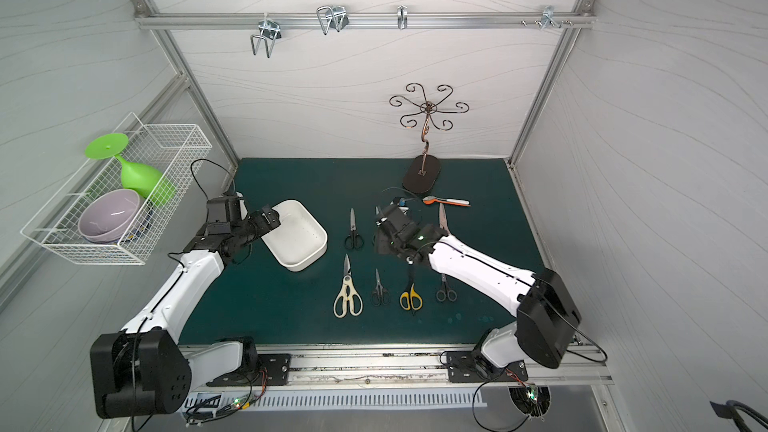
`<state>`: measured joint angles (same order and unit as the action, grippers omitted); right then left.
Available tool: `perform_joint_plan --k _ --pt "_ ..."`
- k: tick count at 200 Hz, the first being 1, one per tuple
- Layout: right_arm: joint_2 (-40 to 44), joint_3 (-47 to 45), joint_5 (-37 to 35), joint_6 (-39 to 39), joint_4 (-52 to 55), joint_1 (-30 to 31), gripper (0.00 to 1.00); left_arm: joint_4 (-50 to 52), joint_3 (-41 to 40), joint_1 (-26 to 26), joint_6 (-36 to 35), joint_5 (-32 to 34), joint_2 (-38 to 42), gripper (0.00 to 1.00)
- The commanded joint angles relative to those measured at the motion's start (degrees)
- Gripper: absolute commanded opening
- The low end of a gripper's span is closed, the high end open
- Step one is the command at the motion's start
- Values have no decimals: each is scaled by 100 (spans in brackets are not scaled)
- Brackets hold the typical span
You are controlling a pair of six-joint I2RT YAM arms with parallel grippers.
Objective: Take the scissors out of the storage box
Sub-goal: Reset both arms
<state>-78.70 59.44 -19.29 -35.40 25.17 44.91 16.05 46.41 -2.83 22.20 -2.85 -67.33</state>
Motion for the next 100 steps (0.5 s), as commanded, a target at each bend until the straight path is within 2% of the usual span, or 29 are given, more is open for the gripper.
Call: perform_joint_plan --k 1,20,43,53,61,83,100 --pt "531 -596 -259 1581 -719 -1059 99 -879 -278 252 -847 549 54 100" --pt "595 -1181 61 2035 -1313 -2100 99 -1736 -882 260 -899 771 135 100" --pt "495 -1990 109 2621 -2443 -2865 99 -2809 -1599 262 -1214 1005 221 100" --pt "453 -2023 639 2760 -2553 -3246 99 -3052 -1745 262 -1425 1012 136 100" --pt "395 -2137 783 2938 -2903 -3394 99 -3121 -1763 256 -1544 1049 2 100" --pt "167 -2424 467 3532 -3751 -3479 99 -3189 -1562 265 -1857 1014 -564 100" --pt "68 -2902 836 3583 -4919 -3635 99 -3848 -1660 265 -1914 1029 -862 100"
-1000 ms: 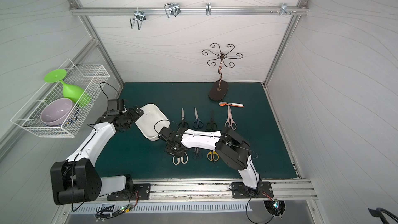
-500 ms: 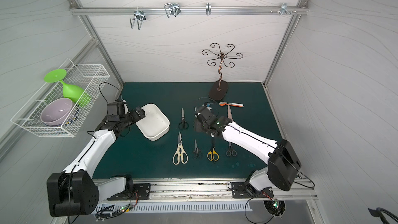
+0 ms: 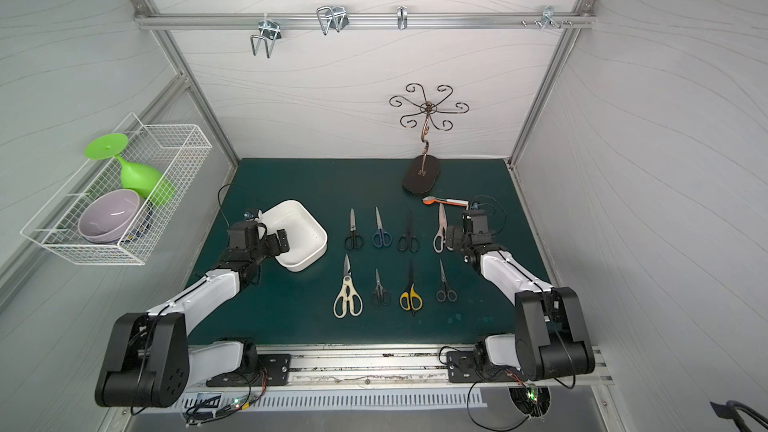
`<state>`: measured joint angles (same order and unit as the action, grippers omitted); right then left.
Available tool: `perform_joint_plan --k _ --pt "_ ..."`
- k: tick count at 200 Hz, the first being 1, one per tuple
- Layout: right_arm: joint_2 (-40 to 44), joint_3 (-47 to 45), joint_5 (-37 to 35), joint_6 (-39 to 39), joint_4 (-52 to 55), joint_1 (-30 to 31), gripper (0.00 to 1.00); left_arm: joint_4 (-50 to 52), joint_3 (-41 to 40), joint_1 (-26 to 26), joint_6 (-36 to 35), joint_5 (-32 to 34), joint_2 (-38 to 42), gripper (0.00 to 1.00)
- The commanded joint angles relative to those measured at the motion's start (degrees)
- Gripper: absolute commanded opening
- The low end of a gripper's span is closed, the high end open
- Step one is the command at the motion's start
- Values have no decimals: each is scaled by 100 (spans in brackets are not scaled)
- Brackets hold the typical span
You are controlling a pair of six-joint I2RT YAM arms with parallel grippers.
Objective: Take the scissors out of the storage box
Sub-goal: Reset both arms
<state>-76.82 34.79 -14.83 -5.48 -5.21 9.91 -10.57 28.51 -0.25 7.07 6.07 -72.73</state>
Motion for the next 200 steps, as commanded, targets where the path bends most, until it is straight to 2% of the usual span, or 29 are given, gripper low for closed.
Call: perform_joint_plan --k 1,12,20,39,59,70,81,94,109,200 --pt "-122 -481 396 600 -1985 -133 99 -1238 121 8 -401 143 -339 100" --pt "-213 -879 299 631 -3040 -137 99 -1808 33 8 -365 261 -547 100" --pt "-255 -933 182 491 -3232 -186 99 -2093 -6 8 -371 319 -716 100" --pt "-617 -1015 557 428 -3564 -356 99 -2944 -206 22 -512 361 -1149 100" --pt "-1421 -1392 909 586 -5102 -366 99 -3750 -434 21 -536 396 -1607 100" --pt "-1161 -1190 1165 627 -4262 -361 99 -3965 -547 50 -582 379 -1626 100" --pt "-1346 -1200 1575 806 -4610 -390 99 -3859 -523 60 -578 366 -1595 100" --pt "-1269 -881 1773 817 -3817 -429 99 -3889 -505 51 -573 373 -1640 100" --pt "-1346 -834 2168 621 -3824 -701 99 -3838 -505 52 -579 335 -1619 100" --pt "-1318 -838 2036 661 -3816 -640 99 -3768 -461 43 -607 248 -1620 100"
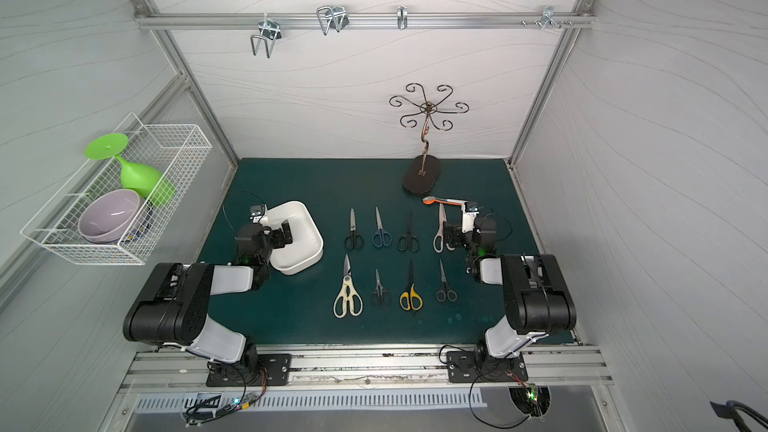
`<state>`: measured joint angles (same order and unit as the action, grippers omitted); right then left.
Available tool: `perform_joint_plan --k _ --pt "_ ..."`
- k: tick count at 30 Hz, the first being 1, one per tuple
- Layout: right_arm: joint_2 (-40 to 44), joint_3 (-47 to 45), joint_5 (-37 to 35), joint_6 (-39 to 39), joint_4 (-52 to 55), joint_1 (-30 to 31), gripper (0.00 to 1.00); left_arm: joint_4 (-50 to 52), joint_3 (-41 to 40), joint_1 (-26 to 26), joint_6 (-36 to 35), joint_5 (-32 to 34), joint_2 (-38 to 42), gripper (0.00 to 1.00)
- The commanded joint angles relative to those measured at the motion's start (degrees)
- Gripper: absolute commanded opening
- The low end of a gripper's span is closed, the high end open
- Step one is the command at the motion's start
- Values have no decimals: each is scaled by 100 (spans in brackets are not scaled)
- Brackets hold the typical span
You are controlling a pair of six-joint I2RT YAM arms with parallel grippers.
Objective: Take the scissors out of the storage box
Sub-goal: Reset both arms
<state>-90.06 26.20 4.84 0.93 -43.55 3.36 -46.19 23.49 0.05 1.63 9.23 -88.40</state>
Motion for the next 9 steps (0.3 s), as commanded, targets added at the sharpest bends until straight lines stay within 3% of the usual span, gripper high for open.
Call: perform_joint_plan --k 1,9 --pt "6 24 69 21 20 16 99 -201 38 12 -60 -65 -53 100" --pt "3 19 34 15 28 33 99 -197 44 12 -62 -67 -48 100"
